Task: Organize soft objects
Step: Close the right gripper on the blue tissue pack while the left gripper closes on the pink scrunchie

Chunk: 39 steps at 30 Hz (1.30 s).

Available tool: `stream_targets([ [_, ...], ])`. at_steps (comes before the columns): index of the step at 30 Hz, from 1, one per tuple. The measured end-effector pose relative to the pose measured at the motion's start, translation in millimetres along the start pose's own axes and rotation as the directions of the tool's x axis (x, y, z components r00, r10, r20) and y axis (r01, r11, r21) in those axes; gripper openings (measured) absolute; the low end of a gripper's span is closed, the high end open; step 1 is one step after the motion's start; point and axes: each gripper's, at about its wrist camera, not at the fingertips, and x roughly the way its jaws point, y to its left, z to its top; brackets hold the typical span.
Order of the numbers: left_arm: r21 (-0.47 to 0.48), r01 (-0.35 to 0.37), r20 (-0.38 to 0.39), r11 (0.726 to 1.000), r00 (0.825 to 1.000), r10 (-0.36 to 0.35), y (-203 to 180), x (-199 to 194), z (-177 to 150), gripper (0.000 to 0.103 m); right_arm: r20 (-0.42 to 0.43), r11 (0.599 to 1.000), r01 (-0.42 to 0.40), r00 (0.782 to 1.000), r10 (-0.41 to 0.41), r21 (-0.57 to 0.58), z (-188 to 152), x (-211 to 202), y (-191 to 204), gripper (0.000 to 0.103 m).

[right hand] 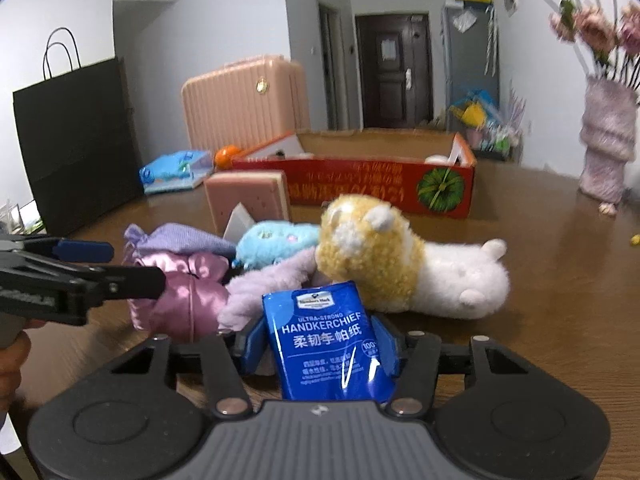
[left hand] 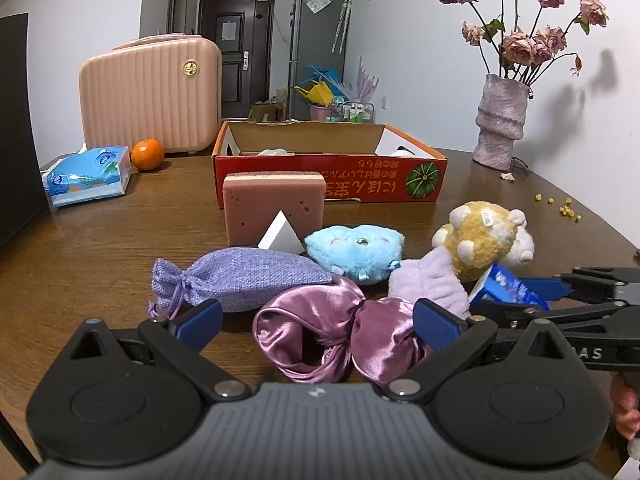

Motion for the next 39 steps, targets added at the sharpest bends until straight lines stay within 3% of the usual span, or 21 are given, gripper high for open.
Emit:
stream_targets([
  [5,0.004,0.047,-0.024,0.999,0.999,-0.047,-1.2,2.6,4.4,0.103,0.068,0.997,0.077,0.995,-0.077,-0.004,0.6,-20.8,0.5,0.054],
  [10,0.022,0.095,-0.079,0.995,0.993,-0.093,-5.8,11.7,7.7,0.103,0.08,0.994,0.11,0.99,-0.112,0.023,-0.4,-27.8,-7.2,0.054],
  [20,0.098,0.055,-0.12,0.994,0.992,-0.043,-17.3,34.6,10.1,0.103,0.064,0.993,0.112,0.991,-0.114,0.04,-5.5,-22.7,-9.6,0.054],
  [26,0.064,0.063,-0.158,0.996,0.986,-0.052,-9.9,51.8,8.7,0.103,0.054,0.993,0.11,0.992,-0.112,0.043,-5.3,-18.3,-9.4,0.054],
  [35,-0.012,0.082,-0.153,0.997,0.985,-0.082,3.2,60.8,4.6,0.103,0.049,0.993,0.108,0.993,-0.11,0.047,-5.4,-15.2,-8.6,0.054],
  [39,-0.012,0.107,-0.138,0.994,0.985,-0.107,3.8,57.7,3.3,0.091,0.049,0.993,0.105,0.993,-0.108,0.048,-5.6,-15.0,-8.8,0.054],
])
